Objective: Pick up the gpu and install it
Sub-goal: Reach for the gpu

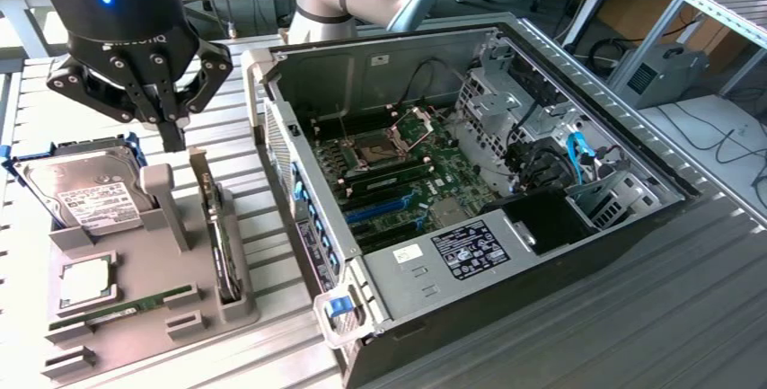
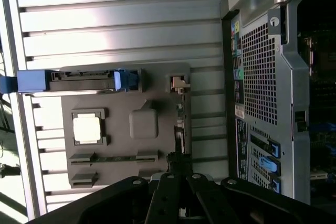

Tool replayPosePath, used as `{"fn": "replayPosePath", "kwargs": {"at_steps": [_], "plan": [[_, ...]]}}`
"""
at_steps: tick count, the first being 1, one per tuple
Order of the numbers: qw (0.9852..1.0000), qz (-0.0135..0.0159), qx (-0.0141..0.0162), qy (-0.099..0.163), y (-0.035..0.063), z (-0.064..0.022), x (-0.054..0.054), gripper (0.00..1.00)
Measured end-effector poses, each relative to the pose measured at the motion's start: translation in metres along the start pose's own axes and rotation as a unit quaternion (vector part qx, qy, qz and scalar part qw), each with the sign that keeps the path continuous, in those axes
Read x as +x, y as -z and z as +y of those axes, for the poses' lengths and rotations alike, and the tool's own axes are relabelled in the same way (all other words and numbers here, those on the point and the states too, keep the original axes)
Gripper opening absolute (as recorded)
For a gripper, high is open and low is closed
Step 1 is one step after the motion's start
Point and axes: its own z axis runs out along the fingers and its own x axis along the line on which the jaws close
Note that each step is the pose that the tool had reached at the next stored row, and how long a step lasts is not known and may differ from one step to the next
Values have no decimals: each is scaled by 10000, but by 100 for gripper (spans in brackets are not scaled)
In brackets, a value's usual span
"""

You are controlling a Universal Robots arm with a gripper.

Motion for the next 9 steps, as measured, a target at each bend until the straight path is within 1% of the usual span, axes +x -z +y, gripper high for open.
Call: {"fn": "replayPosePath", "kwargs": {"at_steps": [7, 9], "plan": [[10000, -1, 16, 0, -3, -3, 0, 11], [10000, -4, 52, 1, -11, -12, 0, 11]]}}
